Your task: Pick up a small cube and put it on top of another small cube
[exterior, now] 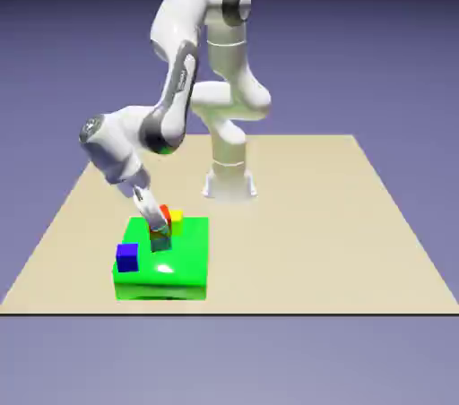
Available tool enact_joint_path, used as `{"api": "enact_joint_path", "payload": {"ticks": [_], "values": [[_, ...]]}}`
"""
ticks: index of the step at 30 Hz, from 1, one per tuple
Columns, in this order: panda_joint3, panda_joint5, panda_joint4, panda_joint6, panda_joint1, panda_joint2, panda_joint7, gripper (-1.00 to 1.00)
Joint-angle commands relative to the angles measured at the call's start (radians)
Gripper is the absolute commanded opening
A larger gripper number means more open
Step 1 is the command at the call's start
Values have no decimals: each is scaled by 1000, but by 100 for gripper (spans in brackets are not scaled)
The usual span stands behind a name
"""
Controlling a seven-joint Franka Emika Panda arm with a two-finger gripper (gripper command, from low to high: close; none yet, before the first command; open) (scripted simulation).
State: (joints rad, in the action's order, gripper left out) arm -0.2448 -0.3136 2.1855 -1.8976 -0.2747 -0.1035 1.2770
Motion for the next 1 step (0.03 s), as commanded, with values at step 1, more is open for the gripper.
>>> {"api": "enact_joint_path", "payload": {"ticks": [1], "values": [[-5, 11, -24, 36, 0, 14, 8, 100]]}}
